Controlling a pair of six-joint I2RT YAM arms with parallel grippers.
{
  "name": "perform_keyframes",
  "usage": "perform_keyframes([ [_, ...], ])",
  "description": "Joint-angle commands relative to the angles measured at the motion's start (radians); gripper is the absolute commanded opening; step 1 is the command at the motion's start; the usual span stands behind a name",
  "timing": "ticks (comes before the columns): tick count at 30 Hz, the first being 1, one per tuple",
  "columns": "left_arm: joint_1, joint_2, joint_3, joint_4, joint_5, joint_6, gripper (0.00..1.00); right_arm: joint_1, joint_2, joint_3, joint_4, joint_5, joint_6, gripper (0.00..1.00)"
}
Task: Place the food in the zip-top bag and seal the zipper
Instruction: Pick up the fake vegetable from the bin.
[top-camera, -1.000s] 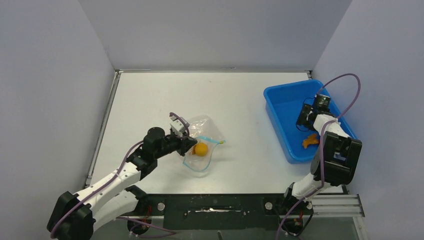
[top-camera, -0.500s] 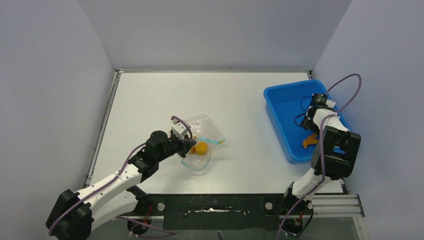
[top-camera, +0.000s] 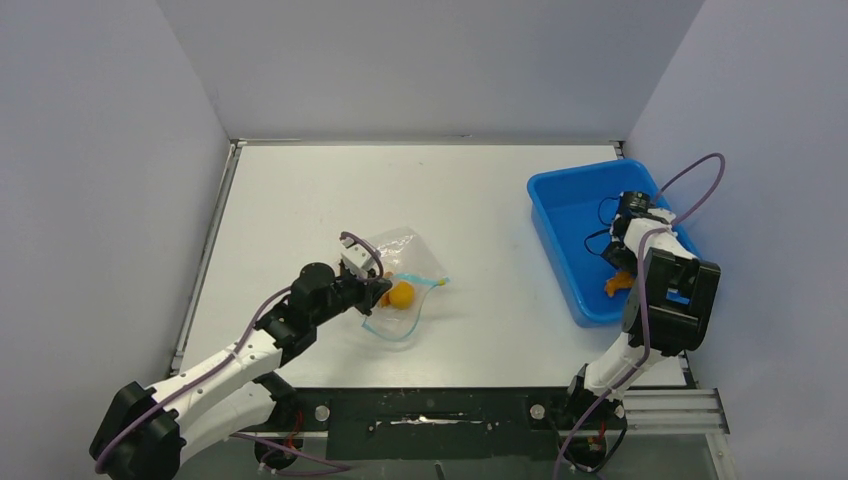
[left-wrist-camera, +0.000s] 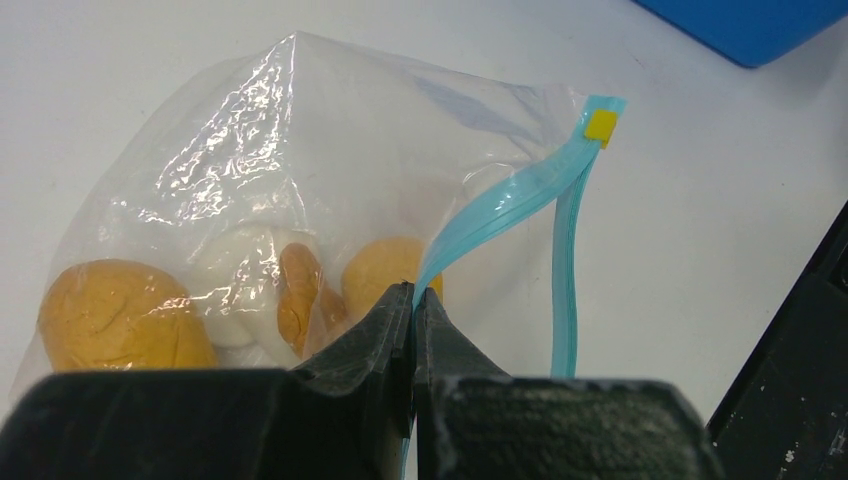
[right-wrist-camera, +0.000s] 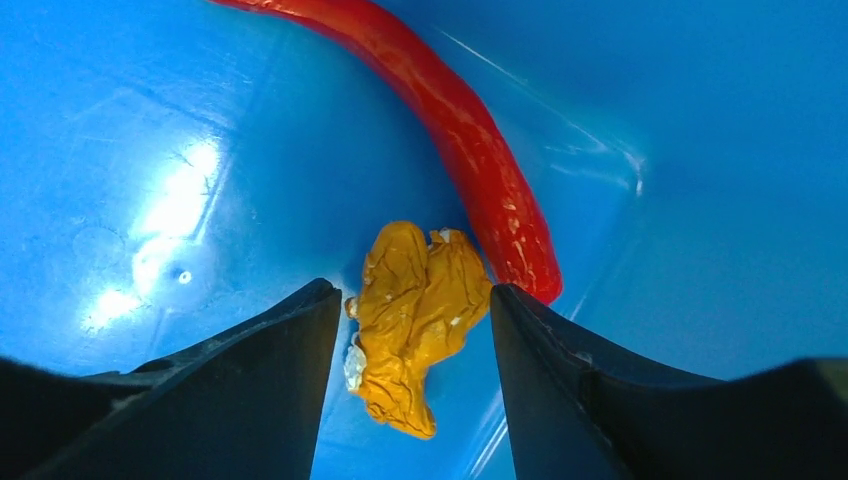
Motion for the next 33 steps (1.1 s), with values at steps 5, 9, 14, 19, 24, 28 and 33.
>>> perform_keyframes([
  [5,-0.001,-0.014,0.035,-0.011,-0.02,0.002,0.0,0.01,0.06,0.029,0.139,-0.038,-0.006,0.54],
  [9,-0.001,-0.018,0.031,-0.01,-0.011,-0.007,0.0,0.029,0.075,0.023,0.186,-0.032,0.009,0.43],
  [14,-0.001,-0.001,0.01,0.019,-0.021,0.004,0.0,0.063,0.065,-0.005,0.196,0.004,0.01,0.31],
  [19,-0.001,0.012,0.011,0.026,-0.026,0.003,0.0,0.063,0.042,-0.019,0.199,0.01,-0.005,0.21],
  [24,-0.002,0.004,0.013,0.013,-0.029,0.002,0.0,0.065,0.011,-0.018,0.204,-0.001,-0.028,0.11],
  [28,-0.002,0.0,0.019,0.003,-0.029,0.007,0.0,0.064,-0.006,-0.002,0.19,0.005,-0.038,0.09],
  [33,-0.002,0.018,0.019,0.01,-0.022,0.011,0.0,0.065,-0.03,0.015,0.167,0.015,-0.04,0.09],
])
